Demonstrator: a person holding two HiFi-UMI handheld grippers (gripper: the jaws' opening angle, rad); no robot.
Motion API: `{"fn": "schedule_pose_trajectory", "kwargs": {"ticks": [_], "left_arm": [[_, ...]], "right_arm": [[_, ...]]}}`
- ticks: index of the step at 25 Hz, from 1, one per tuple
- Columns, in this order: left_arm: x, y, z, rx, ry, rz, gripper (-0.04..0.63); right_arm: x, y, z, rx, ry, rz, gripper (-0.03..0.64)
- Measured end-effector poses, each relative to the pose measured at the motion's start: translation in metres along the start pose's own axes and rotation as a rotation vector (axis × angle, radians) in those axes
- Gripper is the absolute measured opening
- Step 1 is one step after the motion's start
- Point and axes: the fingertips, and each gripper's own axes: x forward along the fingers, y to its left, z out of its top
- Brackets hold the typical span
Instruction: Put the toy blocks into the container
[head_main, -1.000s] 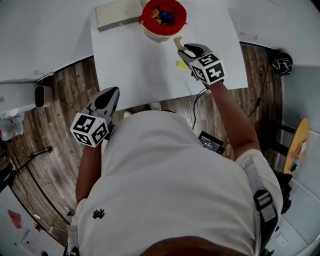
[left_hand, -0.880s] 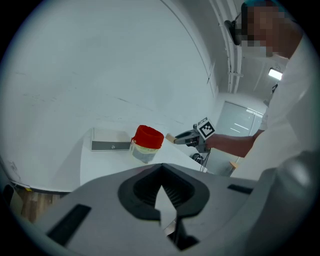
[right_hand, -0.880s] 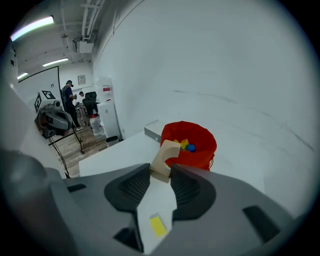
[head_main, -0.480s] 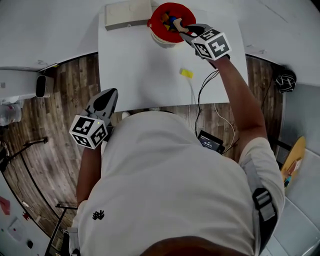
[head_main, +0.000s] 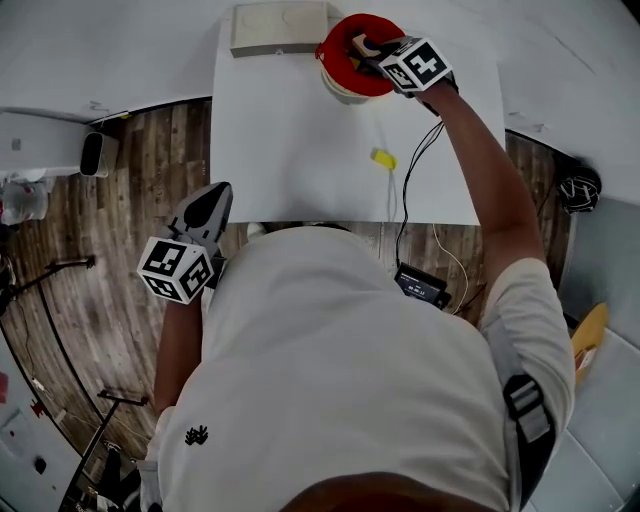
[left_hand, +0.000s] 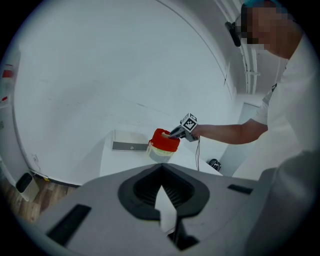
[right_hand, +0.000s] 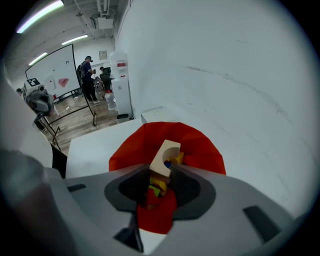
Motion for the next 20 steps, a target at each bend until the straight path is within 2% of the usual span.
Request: {"fn": "schedule_pose_trajectory", "kwargs": {"ticks": [11, 20], "left_arm": [[-0.018, 0.003, -0.005, -0.008, 0.0, 0.04, 0.006], [-0.021, 0.002, -0.008, -0.017, -0.001, 0.04, 0.006]], "right_arm": [[0.031, 0.003, -0.013, -0.07, 0.29, 0.046, 0.13], [0.037, 0.0, -0.024, -0.102, 0.386, 0.045, 0.132]]}}
